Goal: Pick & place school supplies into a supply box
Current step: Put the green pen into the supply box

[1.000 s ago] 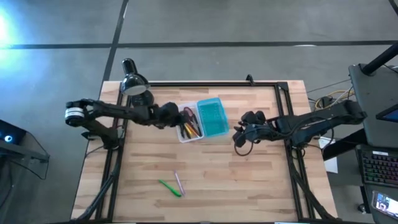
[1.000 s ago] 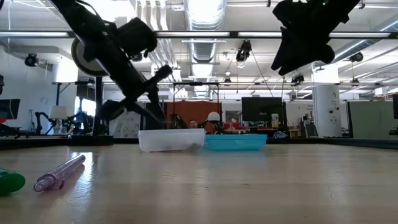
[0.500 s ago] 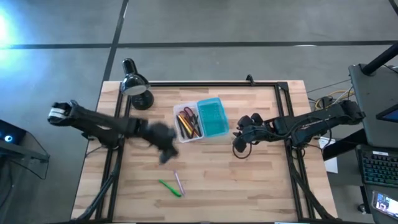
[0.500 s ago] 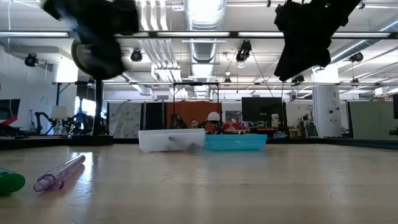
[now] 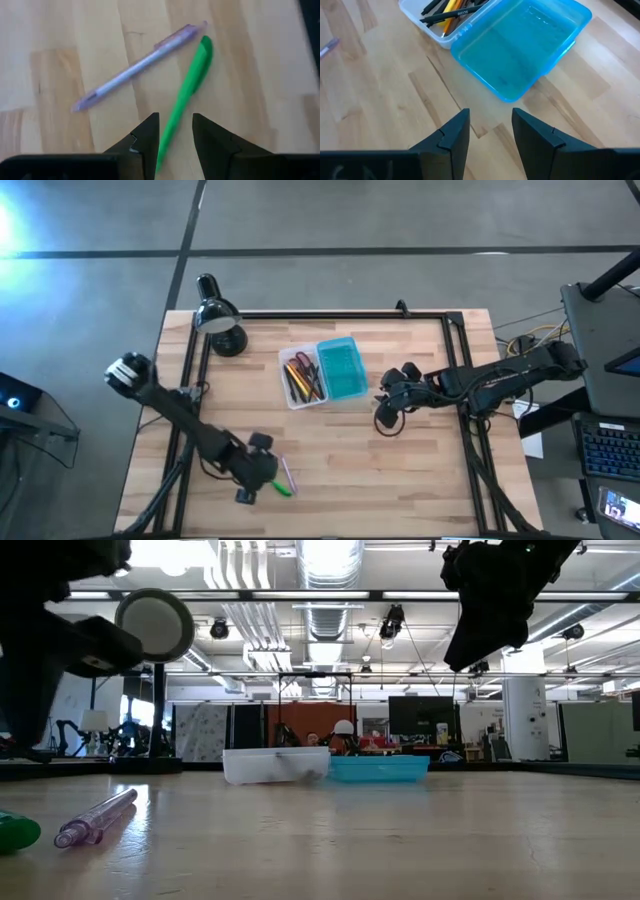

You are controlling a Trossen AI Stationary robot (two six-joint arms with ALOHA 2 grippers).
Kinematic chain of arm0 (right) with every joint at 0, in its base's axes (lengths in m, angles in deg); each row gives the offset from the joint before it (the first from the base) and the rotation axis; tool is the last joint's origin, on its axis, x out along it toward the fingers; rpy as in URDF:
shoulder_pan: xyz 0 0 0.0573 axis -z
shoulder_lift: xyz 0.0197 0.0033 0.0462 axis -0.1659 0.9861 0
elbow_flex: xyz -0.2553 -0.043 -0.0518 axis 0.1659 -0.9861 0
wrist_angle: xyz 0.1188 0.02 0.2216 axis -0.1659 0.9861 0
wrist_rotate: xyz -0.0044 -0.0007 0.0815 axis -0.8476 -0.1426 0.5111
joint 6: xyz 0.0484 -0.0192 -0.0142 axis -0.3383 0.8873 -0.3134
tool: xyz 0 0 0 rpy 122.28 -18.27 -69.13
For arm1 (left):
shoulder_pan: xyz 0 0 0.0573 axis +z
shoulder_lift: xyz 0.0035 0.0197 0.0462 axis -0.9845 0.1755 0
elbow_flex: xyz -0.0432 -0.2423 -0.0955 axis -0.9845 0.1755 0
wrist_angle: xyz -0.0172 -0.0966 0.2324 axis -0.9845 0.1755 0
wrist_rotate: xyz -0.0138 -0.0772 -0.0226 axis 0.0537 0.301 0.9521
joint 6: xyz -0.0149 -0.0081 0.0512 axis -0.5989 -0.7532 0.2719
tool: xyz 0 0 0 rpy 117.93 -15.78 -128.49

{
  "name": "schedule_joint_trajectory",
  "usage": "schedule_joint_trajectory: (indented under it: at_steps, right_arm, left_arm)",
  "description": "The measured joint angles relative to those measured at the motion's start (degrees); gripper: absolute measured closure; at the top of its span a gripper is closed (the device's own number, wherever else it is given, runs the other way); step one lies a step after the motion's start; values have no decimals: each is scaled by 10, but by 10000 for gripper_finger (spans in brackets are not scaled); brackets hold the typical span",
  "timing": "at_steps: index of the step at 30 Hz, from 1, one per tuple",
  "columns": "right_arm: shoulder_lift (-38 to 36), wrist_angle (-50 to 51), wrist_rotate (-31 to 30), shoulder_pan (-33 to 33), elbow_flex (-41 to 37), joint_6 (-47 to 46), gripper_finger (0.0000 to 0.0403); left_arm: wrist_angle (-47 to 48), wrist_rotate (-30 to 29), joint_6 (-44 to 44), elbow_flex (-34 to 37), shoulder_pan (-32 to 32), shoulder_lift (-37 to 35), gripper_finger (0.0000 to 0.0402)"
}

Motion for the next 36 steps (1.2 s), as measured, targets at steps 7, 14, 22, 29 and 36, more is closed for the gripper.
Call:
schedule_joint_trajectory:
  at_steps: [7,14,22,29,36]
  right_arm:
    - [0,5,24,0,0,0,266]
    - [0,11,30,0,0,0,266]
    - [0,12,25,0,0,0,266]
    - [-1,15,-41,0,0,-23,266]
    - [-3,12,-101,4,0,-163,266]
  left_arm:
    - [-1,6,11,-51,1,107,300]
    - [3,20,14,-55,9,140,304]
    - [30,97,2,-53,73,117,387]
    - [105,146,-135,-81,145,-25,389]
    - [7,-52,-406,-41,390,-151,389]
